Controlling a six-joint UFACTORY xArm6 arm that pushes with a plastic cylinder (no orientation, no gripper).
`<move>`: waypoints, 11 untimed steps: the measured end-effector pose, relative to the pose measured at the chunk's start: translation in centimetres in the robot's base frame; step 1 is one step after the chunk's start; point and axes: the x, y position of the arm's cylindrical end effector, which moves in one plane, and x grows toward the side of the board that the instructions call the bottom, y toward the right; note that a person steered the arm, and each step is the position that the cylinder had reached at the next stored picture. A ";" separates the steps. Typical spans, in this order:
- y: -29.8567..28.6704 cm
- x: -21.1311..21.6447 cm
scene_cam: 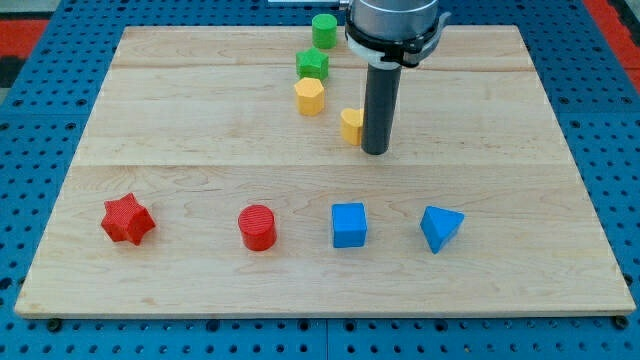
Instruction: Move the red circle to the center
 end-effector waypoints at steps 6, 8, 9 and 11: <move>-12.1 12.3; -7.1 17.1; -12.3 18.1; -16.1 14.7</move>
